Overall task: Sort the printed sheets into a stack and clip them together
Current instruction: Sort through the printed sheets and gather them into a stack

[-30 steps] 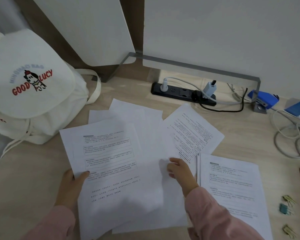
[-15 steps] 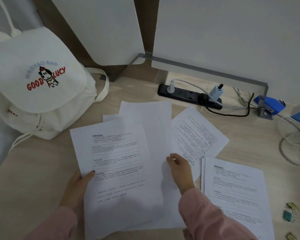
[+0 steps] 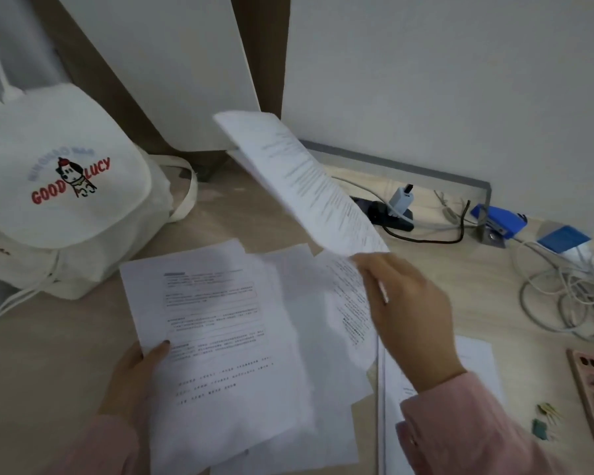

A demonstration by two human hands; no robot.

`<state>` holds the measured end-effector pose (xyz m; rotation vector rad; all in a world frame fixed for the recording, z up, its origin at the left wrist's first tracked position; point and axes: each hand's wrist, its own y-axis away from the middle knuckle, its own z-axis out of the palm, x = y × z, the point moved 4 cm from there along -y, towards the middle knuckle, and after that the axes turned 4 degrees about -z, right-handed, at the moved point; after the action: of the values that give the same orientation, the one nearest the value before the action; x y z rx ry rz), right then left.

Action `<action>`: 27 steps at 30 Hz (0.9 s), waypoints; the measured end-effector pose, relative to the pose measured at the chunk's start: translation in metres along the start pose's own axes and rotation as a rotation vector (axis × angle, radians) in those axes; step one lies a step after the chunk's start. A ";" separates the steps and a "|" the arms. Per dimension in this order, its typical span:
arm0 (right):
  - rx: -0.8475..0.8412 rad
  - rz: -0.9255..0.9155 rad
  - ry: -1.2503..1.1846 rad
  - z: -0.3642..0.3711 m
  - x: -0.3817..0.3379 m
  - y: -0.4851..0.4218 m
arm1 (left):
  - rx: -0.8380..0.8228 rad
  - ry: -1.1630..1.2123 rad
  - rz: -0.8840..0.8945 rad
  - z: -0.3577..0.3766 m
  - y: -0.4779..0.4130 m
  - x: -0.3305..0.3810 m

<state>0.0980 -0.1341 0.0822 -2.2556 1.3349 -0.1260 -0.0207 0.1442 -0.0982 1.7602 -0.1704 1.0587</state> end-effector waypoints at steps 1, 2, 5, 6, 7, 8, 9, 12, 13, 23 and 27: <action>-0.053 -0.020 0.001 0.015 -0.006 0.007 | 0.009 0.003 0.008 -0.002 0.000 -0.001; -0.128 -0.020 -0.009 0.035 -0.011 0.016 | 0.019 0.008 0.008 -0.004 0.000 -0.003; -0.376 0.039 -0.071 0.092 -0.019 0.047 | 0.047 0.017 -0.011 -0.011 0.004 -0.009; -0.476 0.074 -0.081 0.110 -0.019 0.059 | 0.061 0.031 -0.022 -0.014 0.006 -0.013; -0.560 0.125 -0.106 0.127 -0.017 0.070 | 0.064 0.051 -0.032 -0.015 0.008 -0.016; -0.654 0.162 -0.125 0.141 -0.017 0.083 | 0.067 0.067 -0.038 -0.017 0.009 -0.019; -0.692 0.164 -0.129 0.150 -0.019 0.091 | 0.075 0.074 -0.040 -0.018 0.011 -0.021; -0.685 0.174 -0.153 0.159 -0.028 0.096 | 0.110 0.093 -0.052 -0.024 0.015 -0.027; -0.724 0.167 -0.139 0.162 -0.029 0.095 | 0.119 0.090 -0.054 -0.026 0.016 -0.029; -0.489 0.083 -0.076 0.160 -0.025 0.066 | 0.099 0.058 -0.047 -0.033 0.021 -0.030; -0.217 0.162 -0.014 0.112 0.007 0.029 | 0.083 0.062 -0.014 -0.034 0.024 -0.021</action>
<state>0.1150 -0.1086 -0.0299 -2.3048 1.5832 0.0960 -0.0659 0.1534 -0.0944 1.7971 -0.0769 1.1230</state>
